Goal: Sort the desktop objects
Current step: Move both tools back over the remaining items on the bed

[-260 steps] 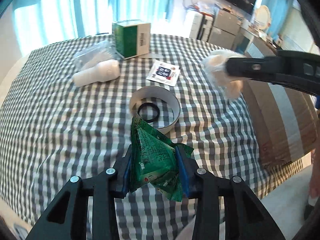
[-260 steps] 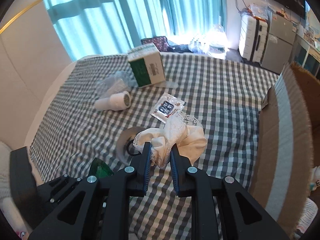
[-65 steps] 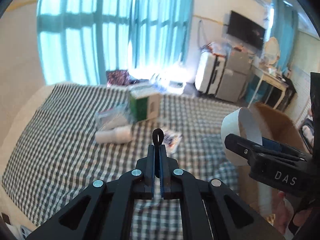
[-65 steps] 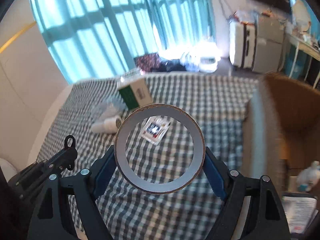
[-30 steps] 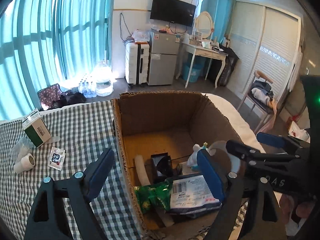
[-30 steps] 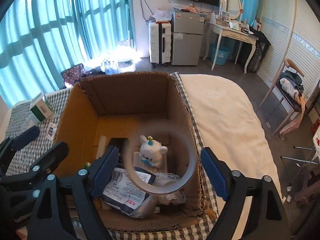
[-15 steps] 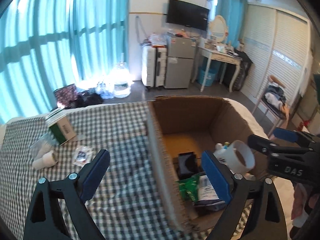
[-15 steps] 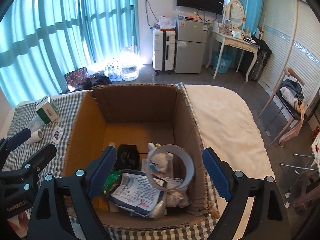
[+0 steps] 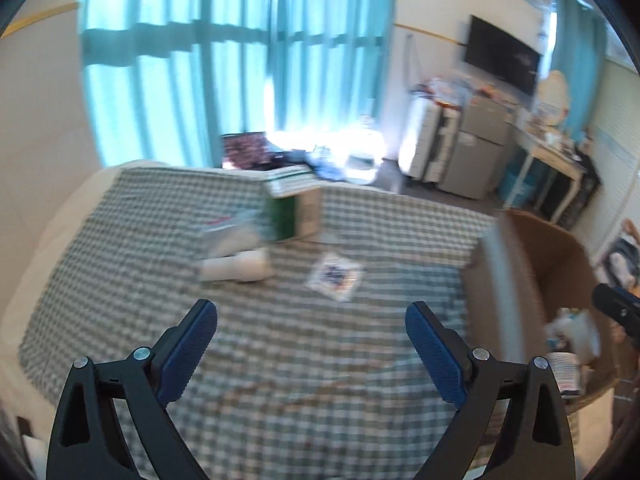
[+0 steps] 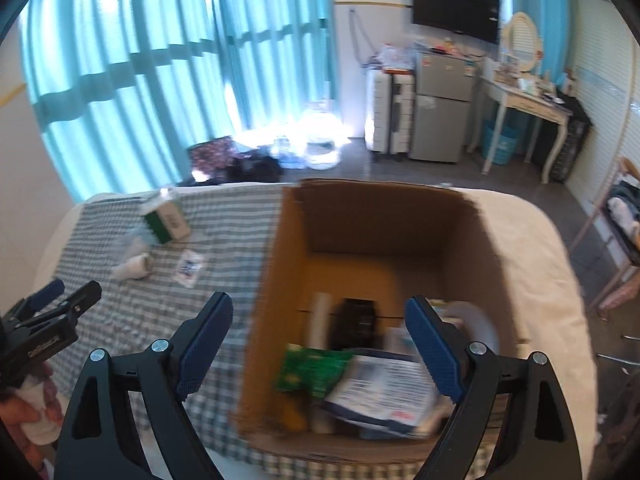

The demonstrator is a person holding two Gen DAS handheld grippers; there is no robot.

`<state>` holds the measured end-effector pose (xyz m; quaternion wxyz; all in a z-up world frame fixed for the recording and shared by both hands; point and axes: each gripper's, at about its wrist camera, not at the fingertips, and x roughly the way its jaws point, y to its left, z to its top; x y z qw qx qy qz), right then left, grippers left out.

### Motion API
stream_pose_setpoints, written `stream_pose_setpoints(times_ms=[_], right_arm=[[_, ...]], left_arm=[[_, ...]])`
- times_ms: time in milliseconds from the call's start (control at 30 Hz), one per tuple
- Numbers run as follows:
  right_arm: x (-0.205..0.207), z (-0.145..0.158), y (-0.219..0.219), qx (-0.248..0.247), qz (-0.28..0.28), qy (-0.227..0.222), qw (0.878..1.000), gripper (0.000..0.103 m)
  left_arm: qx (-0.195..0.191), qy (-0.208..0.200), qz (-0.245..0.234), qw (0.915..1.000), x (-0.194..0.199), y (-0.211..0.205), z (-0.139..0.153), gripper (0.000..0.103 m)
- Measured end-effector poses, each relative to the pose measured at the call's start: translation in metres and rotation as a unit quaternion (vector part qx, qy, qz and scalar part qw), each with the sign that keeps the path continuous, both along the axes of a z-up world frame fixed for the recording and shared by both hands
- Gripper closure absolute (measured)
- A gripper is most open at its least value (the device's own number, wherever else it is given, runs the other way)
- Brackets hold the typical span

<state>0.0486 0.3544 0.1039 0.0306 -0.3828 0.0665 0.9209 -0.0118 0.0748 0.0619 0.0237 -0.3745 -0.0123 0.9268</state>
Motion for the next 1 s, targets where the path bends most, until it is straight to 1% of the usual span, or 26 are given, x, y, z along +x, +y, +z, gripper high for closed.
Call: stream_pose_setpoints(times_ms=[67, 133, 200, 367, 433, 500, 567, 600, 633, 700, 767, 800, 833, 900, 933, 1000], right_arm=[[-0.010, -0.003, -0.022, -0.027, 0.024, -0.007, 0.999, 0.015], [-0.020, -0.005, -0.042, -0.065, 0.051, -0.010, 0.997, 0.015], [-0.030, -0.006, -0.063, -0.081, 0.070, -0.012, 0.994, 0.015], [-0.068, -0.015, -0.120, -0.059, 0.097, -0.020, 0.993, 0.015], [-0.092, -0.024, -0.139, -0.056, 0.100, -0.025, 0.993, 0.015], [-0.122, -0.037, -0.158, -0.049, 0.098, -0.035, 0.993, 0.015], [-0.149, -0.051, -0.170, -0.041, 0.085, -0.038, 0.995, 0.015], [-0.168, -0.065, -0.178, -0.034, 0.076, -0.048, 0.995, 0.015], [-0.180, -0.075, -0.182, -0.032, 0.070, -0.059, 0.995, 0.015], [-0.198, -0.100, -0.185, -0.038, 0.059, -0.074, 0.995, 0.015], [-0.207, -0.127, -0.186, -0.042, 0.051, -0.087, 0.994, 0.015], [-0.213, -0.140, -0.186, -0.035, 0.046, -0.102, 0.993, 0.015], [-0.218, -0.152, -0.187, -0.023, 0.043, -0.116, 0.992, 0.015], [-0.226, -0.169, -0.188, -0.010, 0.044, -0.137, 0.990, 0.015], [-0.229, -0.176, -0.187, -0.016, 0.043, -0.141, 0.989, 0.015], [-0.234, -0.183, -0.187, -0.028, 0.043, -0.141, 0.989, 0.015]], left_arm=[[-0.015, 0.000, 0.014, 0.9998, -0.001, -0.017, -0.001, 0.003], [-0.018, 0.003, 0.018, 0.9997, -0.003, -0.030, -0.002, 0.000], [-0.016, 0.002, 0.018, 0.9997, -0.008, -0.044, -0.005, 0.000], [-0.014, -0.011, 0.017, 0.9997, -0.031, -0.066, -0.020, 0.000], [-0.012, -0.015, 0.016, 0.9997, -0.043, -0.073, -0.029, 0.000], [-0.017, -0.018, 0.023, 0.9994, -0.054, -0.079, -0.042, 0.000], [-0.023, -0.025, 0.045, 0.9984, -0.066, -0.086, -0.059, 0.000], [-0.021, -0.026, 0.054, 0.9980, -0.069, -0.089, -0.067, 0.000], [-0.011, -0.029, 0.062, 0.9976, -0.072, -0.092, -0.079, 0.000], [0.007, -0.041, 0.059, 0.9974, -0.078, -0.095, -0.101, 0.000], [0.010, -0.058, 0.046, 0.9972, -0.086, -0.094, -0.120, 0.000], [0.011, -0.063, 0.044, 0.9970, -0.090, -0.093, -0.129, 0.000], [0.015, -0.064, 0.045, 0.9968, -0.092, -0.094, -0.133, 0.000], [0.044, -0.066, 0.054, 0.9954, -0.098, -0.098, -0.140, 0.000], [0.065, -0.067, 0.056, 0.9941, -0.101, -0.100, -0.143, 0.000], [0.087, -0.064, 0.060, 0.9924, -0.106, -0.104, -0.146, 0.000]])
